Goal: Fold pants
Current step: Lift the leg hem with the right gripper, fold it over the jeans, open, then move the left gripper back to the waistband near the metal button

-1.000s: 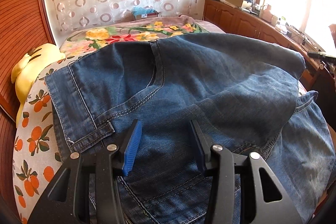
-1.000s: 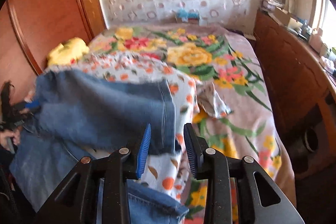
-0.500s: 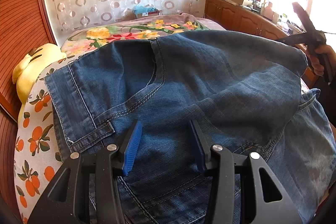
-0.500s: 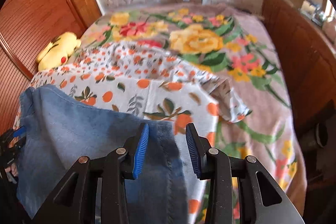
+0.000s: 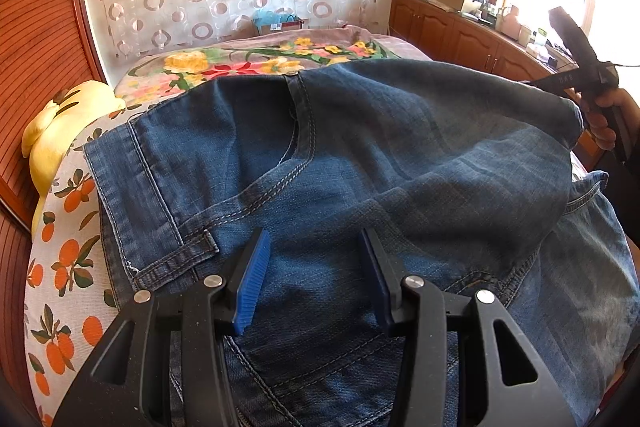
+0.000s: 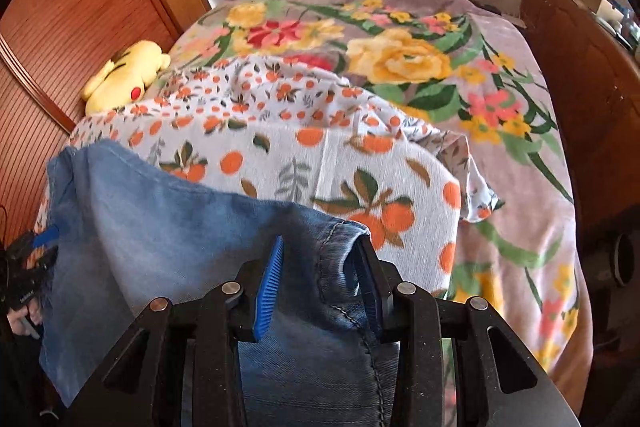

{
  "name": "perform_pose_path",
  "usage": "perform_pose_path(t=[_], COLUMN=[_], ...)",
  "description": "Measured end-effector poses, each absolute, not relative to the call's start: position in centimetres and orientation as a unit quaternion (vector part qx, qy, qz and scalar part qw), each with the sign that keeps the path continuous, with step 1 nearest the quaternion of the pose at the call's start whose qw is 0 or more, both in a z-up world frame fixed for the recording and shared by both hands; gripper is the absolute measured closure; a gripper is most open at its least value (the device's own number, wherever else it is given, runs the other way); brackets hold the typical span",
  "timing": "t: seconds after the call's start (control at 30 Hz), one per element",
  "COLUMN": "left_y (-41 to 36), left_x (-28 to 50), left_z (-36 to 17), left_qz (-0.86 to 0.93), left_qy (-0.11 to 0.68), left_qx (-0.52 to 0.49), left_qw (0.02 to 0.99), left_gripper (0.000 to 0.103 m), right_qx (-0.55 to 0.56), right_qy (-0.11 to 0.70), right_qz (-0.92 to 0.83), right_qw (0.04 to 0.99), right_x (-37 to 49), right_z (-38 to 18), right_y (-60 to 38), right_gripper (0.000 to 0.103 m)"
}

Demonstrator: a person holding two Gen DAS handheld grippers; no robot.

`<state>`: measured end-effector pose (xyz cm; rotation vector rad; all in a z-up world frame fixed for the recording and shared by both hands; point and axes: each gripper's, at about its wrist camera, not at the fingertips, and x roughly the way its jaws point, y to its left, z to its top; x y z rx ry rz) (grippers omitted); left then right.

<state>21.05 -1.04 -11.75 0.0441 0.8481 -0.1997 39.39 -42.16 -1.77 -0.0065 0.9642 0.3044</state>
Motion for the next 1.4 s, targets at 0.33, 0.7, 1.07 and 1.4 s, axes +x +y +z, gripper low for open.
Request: perform_pose_path(t=[0.33, 0.7, 1.07, 1.4], left_y=[-0.8, -1.1, -1.5, -1.7], left_x=[20.9, 21.1, 21.5, 21.6], left_z=[-11.6, -11.8, -12.2, -12.4], left_qz=[-0.098, -0.097, -0.093, -0.089], left_qy=[0.405, 0.41, 0.425, 0.429], left_qx=[0.018, 0.022, 0.03, 0.039], left_qw=[0.909, 0.907, 0.9, 0.898], left_gripper=[0.056, 0.056, 0.056, 0.055], right_qx=[-0.009, -0.015, -0.041, -0.067], right_qy=[0.292, 0.368, 0.392, 0.398], right_qz=[0.052, -0.006, 0.053, 0.132], right_qw=[0.955, 0.93, 0.917, 0.905], right_x=[35.8, 38.3, 30.1, 27.4], right_z=[4.8, -1.4, -2.0, -4.7], right_y=[-42.9, -42.9, -44.1, -39.4], right_gripper=[0.1, 0.078, 0.073, 0.072])
